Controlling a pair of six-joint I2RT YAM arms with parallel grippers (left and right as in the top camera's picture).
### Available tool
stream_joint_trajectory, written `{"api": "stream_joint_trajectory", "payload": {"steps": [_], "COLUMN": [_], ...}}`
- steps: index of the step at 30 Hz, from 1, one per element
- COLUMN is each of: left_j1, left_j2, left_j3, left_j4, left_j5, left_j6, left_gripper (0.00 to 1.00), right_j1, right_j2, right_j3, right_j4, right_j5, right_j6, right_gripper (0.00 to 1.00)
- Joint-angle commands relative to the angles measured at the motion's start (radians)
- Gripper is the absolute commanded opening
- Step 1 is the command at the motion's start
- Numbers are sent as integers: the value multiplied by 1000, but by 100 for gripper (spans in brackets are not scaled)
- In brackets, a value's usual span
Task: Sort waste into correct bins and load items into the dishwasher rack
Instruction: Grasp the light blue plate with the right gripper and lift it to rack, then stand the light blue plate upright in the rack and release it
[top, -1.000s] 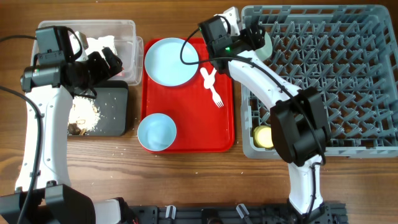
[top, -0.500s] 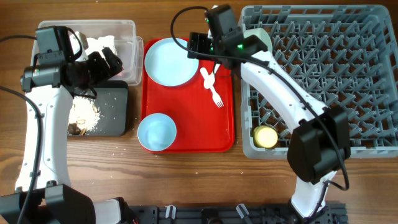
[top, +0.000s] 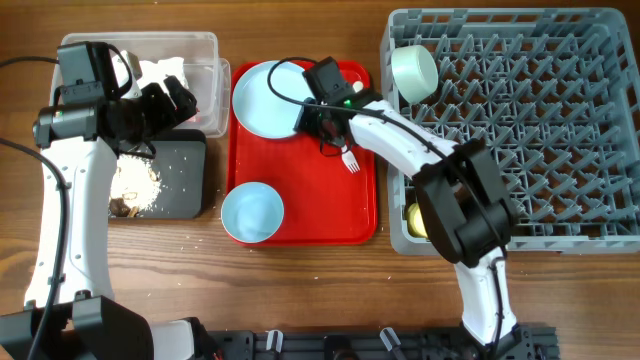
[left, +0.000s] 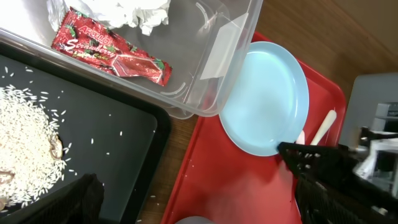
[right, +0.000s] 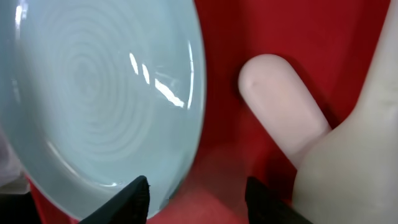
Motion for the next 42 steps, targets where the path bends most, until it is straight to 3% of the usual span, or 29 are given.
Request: {"api": "stream_joint_trajectory", "payload": {"steps": [1,4,11,17,19,27,31,42], "left_j1": [5,5,5,5,5,5,5,5], "left_j2": [-5,-5,-5,-5,-5,-5,-5,-5], "left_j3": [12,12,12,12,12,12,12,12], "left_j4": [2,2,2,2,2,2,2,2], "left_j5": [-10,-10,-10,-10,-10,-10,-10,-10], "left_j6": [10,10,10,10,10,10,10,10], "left_gripper": [100,100,100,100,100,100,100,100], "right_j1": [5,5,-13,-127,-163,-295,-355,-425], "right_j2": [43,45,25,-197,-293,-607,-602,-402], "right_j3": [-4,-4,1,19,19,19,16,9], "right_j4": [5,5,-4,-5,-11,-106,-167,-130], "right_j5": [-4,-5,-7,82,170,883,1040,1044], "right_j6": [29,29,21,-225,-313,-731,-871,-1070], "right_gripper": [36,4,4,4,4,4,4,5]}}
